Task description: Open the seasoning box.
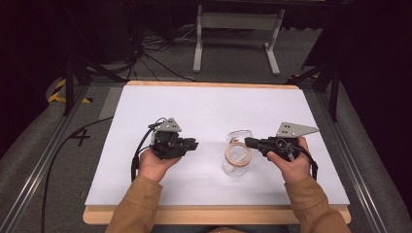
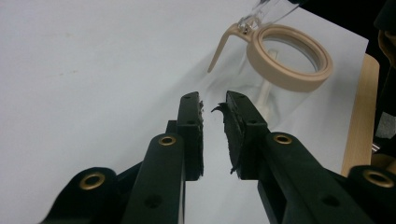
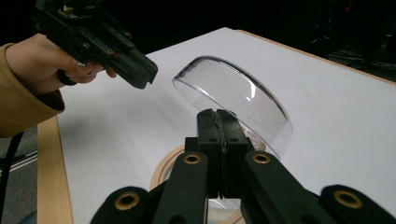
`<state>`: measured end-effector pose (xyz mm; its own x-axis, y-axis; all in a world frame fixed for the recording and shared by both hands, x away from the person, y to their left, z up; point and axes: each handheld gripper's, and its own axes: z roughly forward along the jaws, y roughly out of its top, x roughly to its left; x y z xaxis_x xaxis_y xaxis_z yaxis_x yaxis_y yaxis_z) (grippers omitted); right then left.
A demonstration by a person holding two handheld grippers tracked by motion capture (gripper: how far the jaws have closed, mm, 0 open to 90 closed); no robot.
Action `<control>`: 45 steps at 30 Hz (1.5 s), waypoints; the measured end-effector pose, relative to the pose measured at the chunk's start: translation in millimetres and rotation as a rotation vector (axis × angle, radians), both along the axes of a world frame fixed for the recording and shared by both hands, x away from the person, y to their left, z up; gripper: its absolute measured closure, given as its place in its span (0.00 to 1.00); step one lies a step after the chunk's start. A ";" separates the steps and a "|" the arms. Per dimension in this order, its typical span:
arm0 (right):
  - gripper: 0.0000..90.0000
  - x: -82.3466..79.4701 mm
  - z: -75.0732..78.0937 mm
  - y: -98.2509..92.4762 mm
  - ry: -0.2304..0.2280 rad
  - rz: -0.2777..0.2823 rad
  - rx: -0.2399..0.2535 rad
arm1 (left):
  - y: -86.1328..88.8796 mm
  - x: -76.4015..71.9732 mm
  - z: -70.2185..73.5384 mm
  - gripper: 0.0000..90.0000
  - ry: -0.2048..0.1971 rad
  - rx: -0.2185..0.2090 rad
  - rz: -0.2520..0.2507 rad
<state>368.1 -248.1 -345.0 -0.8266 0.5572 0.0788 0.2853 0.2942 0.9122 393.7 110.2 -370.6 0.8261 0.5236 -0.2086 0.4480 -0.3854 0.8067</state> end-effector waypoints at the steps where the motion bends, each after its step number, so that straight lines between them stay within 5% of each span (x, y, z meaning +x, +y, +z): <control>1: 1.00 2.2 -0.6 0.5 0.003 0.002 0.001 | 2.0 -0.9 -0.8 0.85 0.004 0.003 0.004; 16: 1.00 25.1 -10.4 0.7 0.022 -0.003 0.013 | 17.9 -8.5 -8.1 0.85 0.036 0.015 0.043; 27: 1.00 34.3 -23.6 -4.2 0.015 -0.043 -0.031 | 16.7 -6.4 -9.3 0.87 0.042 0.025 0.044; 35: 1.00 28.2 -17.1 -3.7 0.008 -0.023 -0.018 | 17.0 -6.9 -6.3 0.85 0.036 0.022 0.035; 40: 0.97 22.4 -7.7 -5.6 -0.002 0.005 -0.029 | 16.2 -10.8 1.0 0.84 -0.014 0.078 0.019; 45: 0.92 17.1 4.6 -15.5 -0.018 0.007 -0.030 | 21.7 -12.0 8.0 0.83 -0.029 0.075 0.020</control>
<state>385.1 -263.6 -340.4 -0.8313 0.5537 0.0473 0.2672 0.3236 0.9077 381.6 131.9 -362.6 0.8206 0.5529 -0.1448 0.4331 -0.4362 0.7888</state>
